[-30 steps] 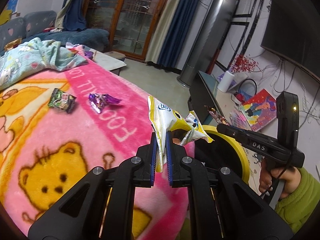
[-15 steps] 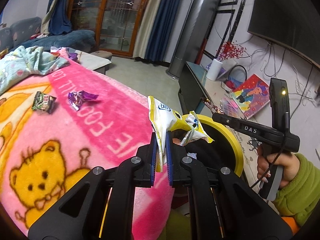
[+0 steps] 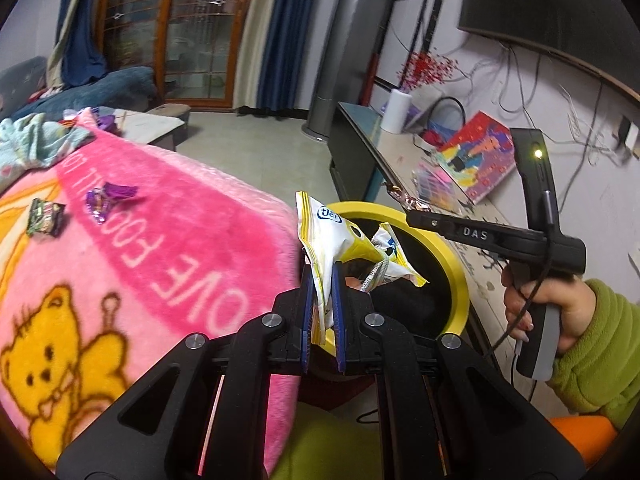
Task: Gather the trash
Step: 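Carry the yellow bag and candy bar over the yellow bin and open both tools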
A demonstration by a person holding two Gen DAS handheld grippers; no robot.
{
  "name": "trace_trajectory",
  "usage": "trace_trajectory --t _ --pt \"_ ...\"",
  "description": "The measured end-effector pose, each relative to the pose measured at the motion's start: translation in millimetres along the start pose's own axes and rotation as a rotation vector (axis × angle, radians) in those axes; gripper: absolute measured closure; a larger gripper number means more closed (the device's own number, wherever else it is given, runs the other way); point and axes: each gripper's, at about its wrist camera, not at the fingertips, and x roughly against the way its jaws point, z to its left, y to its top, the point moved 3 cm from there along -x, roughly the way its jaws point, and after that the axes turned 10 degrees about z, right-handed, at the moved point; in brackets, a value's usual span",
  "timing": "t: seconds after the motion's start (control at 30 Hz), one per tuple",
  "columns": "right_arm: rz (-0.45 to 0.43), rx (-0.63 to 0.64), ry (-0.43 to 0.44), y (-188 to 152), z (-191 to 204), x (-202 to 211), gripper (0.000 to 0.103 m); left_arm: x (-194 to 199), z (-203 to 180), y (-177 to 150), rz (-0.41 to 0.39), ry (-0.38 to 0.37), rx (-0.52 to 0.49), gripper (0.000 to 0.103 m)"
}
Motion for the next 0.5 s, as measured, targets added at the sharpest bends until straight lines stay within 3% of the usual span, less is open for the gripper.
trace_trajectory --t 0.5 --pt "0.049 -0.061 -0.032 -20.6 -45.5 -7.4 0.086 -49.5 -34.0 -6.2 0.096 -0.054 -0.084 0.098"
